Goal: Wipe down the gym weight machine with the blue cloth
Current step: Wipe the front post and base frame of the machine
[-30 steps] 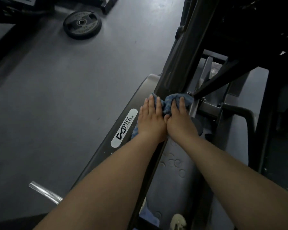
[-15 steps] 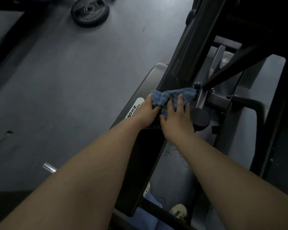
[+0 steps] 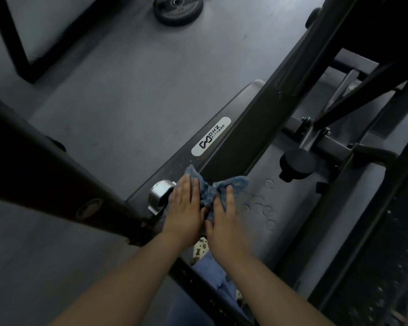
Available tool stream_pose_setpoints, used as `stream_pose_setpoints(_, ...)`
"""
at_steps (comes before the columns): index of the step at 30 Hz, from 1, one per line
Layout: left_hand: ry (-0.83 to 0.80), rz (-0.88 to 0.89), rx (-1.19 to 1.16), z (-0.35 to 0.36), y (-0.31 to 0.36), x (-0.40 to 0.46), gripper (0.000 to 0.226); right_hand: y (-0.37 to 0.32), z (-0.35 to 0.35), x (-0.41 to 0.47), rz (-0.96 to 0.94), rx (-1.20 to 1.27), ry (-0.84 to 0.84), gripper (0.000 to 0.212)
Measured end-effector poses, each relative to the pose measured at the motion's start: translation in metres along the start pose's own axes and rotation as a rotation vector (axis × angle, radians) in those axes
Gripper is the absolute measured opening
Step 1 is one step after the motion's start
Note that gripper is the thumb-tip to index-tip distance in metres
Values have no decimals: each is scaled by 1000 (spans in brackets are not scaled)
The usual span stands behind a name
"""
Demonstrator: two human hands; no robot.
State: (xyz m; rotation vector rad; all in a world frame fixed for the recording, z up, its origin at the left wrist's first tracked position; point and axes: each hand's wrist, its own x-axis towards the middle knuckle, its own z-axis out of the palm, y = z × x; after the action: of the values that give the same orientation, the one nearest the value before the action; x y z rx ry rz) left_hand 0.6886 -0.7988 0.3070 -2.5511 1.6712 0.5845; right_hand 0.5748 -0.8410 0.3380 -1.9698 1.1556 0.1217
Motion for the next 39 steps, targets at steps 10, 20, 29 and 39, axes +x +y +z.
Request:
stream_pose_setpoints(10, 181, -254, -34, 51, 24, -62, 63, 15, 8, 18, 606, 910, -209, 37)
stream_pose_setpoints(20, 144, -234, 33, 39, 54, -15, 107, 36, -7, 64, 824, 1683, -67, 59)
stream_pose_setpoints(29, -30, -38, 58, -13, 107, 97, 89, 54, -89, 135, 695, 1850, 181, 61)
stream_pose_setpoints(39, 163, 111, 94, -8, 97, 110, 95, 60, -54, 102, 599, 1916, 21, 45)
